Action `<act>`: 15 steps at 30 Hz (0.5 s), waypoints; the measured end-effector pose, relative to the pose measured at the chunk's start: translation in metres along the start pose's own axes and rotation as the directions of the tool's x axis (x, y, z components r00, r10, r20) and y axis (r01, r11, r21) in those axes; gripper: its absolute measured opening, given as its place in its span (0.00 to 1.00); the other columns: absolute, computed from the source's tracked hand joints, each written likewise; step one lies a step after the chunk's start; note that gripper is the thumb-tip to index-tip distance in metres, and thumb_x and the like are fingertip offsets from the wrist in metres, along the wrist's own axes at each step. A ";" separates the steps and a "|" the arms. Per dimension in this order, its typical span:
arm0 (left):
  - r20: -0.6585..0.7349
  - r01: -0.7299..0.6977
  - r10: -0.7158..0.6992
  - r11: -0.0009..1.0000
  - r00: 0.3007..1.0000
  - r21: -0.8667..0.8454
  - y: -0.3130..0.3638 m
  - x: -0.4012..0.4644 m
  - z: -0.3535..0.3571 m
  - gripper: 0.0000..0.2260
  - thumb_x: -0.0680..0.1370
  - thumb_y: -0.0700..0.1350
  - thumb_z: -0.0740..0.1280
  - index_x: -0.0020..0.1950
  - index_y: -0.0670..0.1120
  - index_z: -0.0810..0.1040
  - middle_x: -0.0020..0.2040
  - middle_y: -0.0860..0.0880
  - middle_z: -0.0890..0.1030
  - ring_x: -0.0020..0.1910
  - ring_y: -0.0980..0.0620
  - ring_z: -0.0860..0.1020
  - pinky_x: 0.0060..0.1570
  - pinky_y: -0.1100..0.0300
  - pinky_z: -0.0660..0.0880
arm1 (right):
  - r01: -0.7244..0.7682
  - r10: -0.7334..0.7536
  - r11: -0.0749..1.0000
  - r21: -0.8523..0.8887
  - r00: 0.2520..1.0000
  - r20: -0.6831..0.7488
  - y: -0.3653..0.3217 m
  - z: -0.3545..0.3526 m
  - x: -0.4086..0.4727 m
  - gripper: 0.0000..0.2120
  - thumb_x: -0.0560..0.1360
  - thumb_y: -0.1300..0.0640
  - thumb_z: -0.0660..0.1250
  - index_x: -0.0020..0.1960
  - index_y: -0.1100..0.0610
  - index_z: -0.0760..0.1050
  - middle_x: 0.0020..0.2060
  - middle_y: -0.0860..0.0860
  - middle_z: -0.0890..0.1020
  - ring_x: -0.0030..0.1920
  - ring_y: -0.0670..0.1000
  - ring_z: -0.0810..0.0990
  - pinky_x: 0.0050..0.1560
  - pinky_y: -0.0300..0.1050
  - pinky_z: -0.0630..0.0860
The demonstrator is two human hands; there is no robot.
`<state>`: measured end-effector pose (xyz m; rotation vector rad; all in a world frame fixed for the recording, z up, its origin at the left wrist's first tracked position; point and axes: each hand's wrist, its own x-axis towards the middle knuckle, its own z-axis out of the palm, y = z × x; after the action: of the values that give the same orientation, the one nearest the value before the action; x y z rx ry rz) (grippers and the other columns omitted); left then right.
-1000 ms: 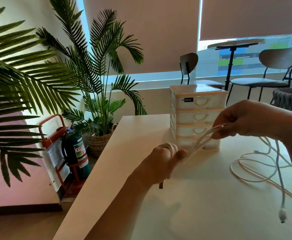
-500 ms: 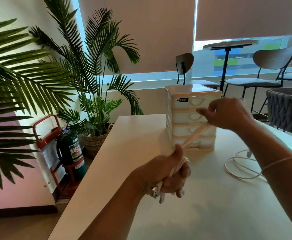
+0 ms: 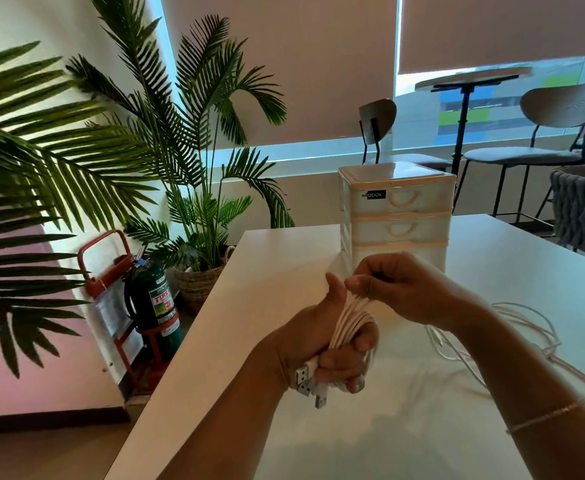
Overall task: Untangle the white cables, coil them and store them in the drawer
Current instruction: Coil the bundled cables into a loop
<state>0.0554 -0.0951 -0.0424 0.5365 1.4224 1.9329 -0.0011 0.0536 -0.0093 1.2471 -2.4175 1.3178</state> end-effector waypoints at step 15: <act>-0.014 -0.043 0.047 0.980 0.999 0.192 0.001 -0.008 -0.017 0.16 0.69 0.52 0.73 0.37 0.43 0.71 0.20 0.55 0.69 0.17 0.59 0.67 0.32 0.64 0.76 | -0.192 0.194 0.981 0.028 0.961 -0.195 0.011 0.006 -0.004 0.27 0.54 0.30 0.63 0.22 0.55 0.63 0.16 0.45 0.63 0.20 0.44 0.61 0.25 0.37 0.59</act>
<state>0.0496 -0.1124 -0.0465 0.6462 1.6316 1.8499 -0.0044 0.0546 -0.0223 0.8525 -2.4419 1.4276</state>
